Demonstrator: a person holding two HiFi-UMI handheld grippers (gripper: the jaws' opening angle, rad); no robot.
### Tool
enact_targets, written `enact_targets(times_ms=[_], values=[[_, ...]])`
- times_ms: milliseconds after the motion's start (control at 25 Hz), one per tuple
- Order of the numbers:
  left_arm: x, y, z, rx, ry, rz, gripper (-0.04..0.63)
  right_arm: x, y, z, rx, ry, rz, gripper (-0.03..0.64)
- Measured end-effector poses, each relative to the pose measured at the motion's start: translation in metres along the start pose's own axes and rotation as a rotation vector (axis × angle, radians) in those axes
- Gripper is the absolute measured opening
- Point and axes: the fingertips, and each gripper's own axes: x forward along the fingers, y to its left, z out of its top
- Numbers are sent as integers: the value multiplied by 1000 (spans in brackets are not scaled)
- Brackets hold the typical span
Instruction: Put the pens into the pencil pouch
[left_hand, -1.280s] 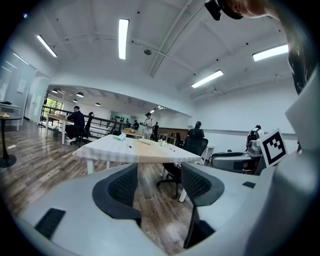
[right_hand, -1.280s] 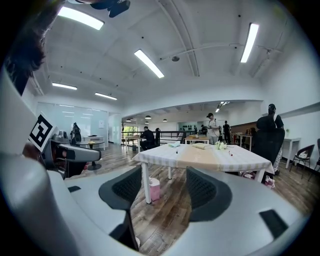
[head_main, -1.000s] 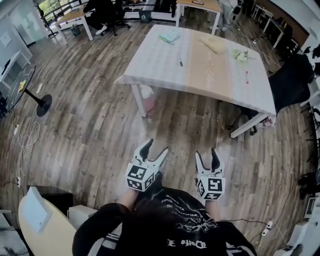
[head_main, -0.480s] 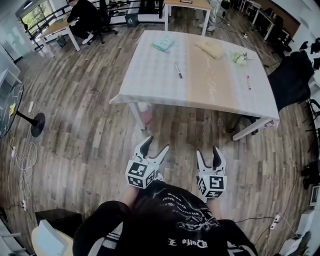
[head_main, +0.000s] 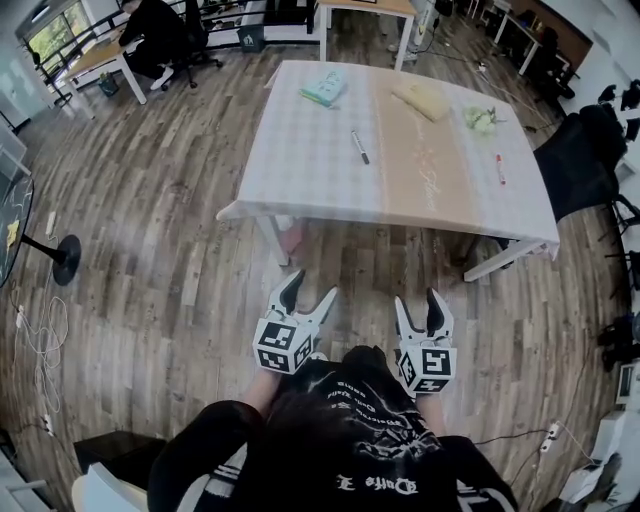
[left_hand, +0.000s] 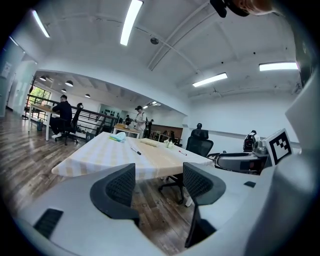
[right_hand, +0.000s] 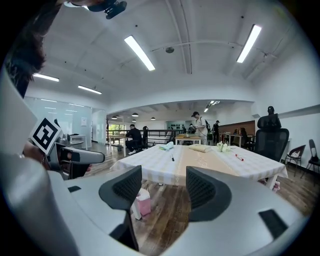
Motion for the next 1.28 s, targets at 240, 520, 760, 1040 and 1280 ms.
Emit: enact_targets(times_ms=[240, 520, 760, 1040, 1280], values=[[7, 30, 3, -24, -6, 47, 301, 30, 7, 1, -2, 11, 28, 265], [48, 70, 11, -36, -3, 123, 302, 104, -11, 12, -19, 12, 84, 264], [109, 109, 33, -48, -2, 194, 302, 187, -37, 31, -38, 21, 145, 264], [198, 133, 65, -63, -6, 265, 302, 279, -90, 60, -53, 32, 212, 264], [273, 140, 84, -63, -8, 318, 302, 343, -138, 70, -58, 51, 275, 264]])
